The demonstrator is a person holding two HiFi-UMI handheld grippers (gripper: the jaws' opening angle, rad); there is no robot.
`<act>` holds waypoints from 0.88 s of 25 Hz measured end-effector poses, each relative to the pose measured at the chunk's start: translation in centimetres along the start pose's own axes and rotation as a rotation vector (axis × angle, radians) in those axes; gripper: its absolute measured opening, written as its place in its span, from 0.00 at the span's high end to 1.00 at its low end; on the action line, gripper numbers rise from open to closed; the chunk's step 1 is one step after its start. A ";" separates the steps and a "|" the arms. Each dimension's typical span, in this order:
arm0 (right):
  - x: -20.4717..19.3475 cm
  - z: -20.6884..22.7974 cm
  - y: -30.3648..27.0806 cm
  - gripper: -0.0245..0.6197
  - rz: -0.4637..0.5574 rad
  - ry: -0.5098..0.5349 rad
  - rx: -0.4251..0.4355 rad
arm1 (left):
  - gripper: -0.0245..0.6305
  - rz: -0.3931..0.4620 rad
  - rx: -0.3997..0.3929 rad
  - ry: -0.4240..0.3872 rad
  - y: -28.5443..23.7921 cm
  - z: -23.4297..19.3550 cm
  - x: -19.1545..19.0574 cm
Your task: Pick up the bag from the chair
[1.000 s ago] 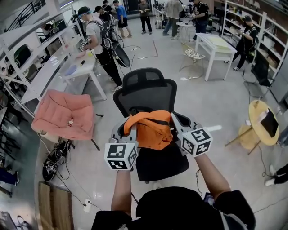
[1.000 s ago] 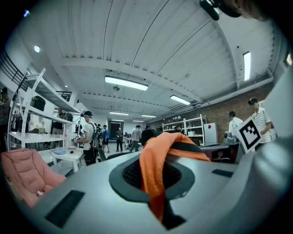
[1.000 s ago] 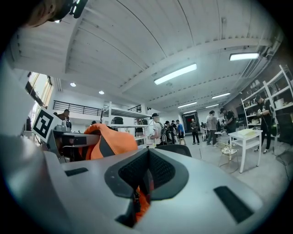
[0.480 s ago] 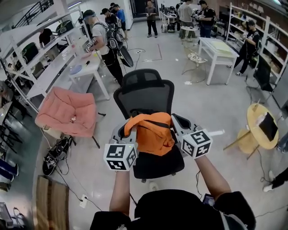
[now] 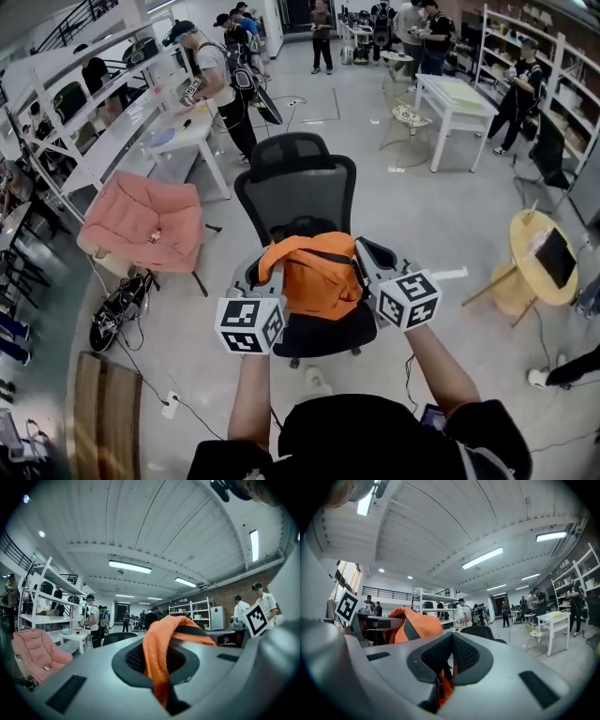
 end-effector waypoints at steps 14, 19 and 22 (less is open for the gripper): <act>-2.4 -3.5 5.9 0.96 0.007 0.010 0.020 | 0.93 0.023 0.030 0.016 6.2 3.9 -2.0; -3.0 -4.3 7.6 0.96 0.014 0.000 0.022 | 0.93 0.027 0.029 0.008 7.7 5.0 -2.4; -3.1 -4.3 8.6 0.96 0.017 -0.007 0.018 | 0.93 0.025 0.026 0.011 8.2 5.8 -2.4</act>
Point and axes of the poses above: the fingertips, and each gripper's own axes: y backward along the fingers, z to its right, x out of its top, the point moved 1 cm from there along y, backward along the fingers, and after that the axes turned 11 degrees about -z, right-handed, at the moved point
